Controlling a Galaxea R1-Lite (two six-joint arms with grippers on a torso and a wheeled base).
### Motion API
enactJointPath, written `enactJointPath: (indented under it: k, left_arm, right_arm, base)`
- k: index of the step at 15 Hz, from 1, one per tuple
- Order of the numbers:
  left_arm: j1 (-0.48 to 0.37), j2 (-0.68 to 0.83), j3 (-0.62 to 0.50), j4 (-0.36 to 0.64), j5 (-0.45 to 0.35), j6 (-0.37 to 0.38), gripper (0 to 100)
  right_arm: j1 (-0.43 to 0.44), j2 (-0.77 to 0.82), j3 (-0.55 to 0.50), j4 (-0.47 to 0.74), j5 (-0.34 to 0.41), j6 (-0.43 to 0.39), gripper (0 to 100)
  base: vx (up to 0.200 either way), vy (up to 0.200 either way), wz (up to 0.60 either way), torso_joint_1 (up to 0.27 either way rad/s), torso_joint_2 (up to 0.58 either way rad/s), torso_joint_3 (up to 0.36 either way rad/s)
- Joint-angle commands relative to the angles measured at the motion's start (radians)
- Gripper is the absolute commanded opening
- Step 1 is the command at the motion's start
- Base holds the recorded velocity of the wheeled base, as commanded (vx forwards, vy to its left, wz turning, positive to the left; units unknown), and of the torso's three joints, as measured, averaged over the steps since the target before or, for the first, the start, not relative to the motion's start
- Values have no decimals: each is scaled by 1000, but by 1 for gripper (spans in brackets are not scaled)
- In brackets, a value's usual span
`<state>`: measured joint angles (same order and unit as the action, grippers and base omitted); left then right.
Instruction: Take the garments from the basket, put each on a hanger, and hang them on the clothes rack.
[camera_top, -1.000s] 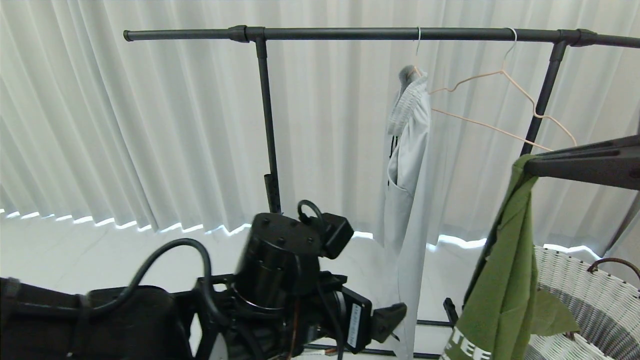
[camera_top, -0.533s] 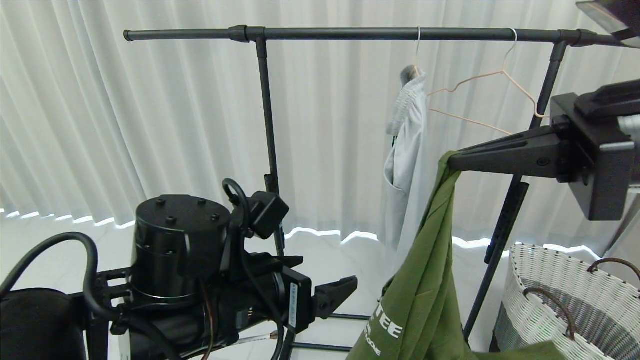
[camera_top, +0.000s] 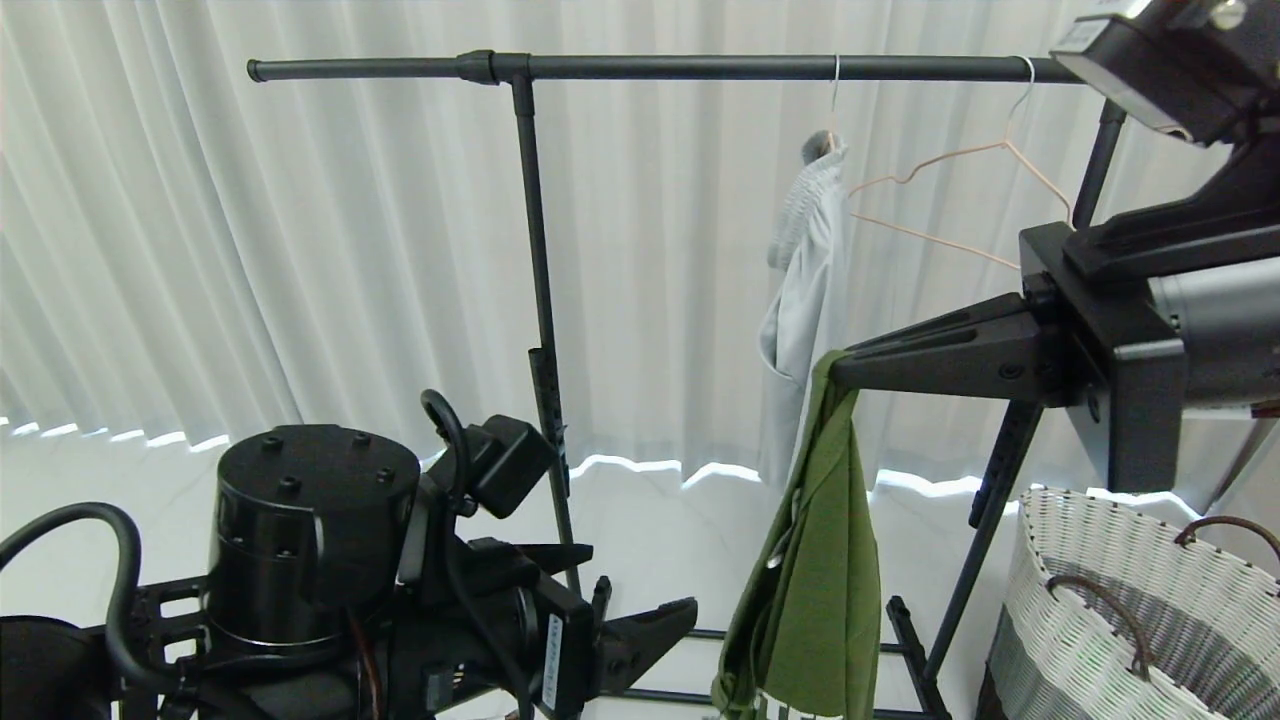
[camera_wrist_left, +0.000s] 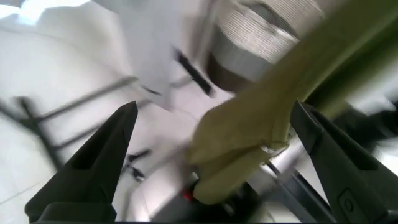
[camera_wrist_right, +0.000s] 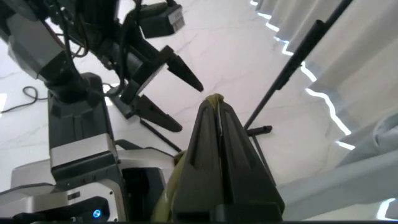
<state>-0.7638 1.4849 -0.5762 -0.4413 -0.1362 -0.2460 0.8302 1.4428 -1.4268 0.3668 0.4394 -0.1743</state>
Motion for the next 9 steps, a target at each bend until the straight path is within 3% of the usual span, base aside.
enactJointPath:
  k: [1,9]
  left_arm:
    - [-40,-6,22,-1,-57,2,100]
    - [-88,-44,25,-1,-132,-1,100]
  right_arm:
    - [35,11,0,0,-2,-1,0]
    - [44,41,-12,-8,-5,-1,0]
  base:
    - [0,0,0,0,0,0]
    - [0,0,0,0,0,0]
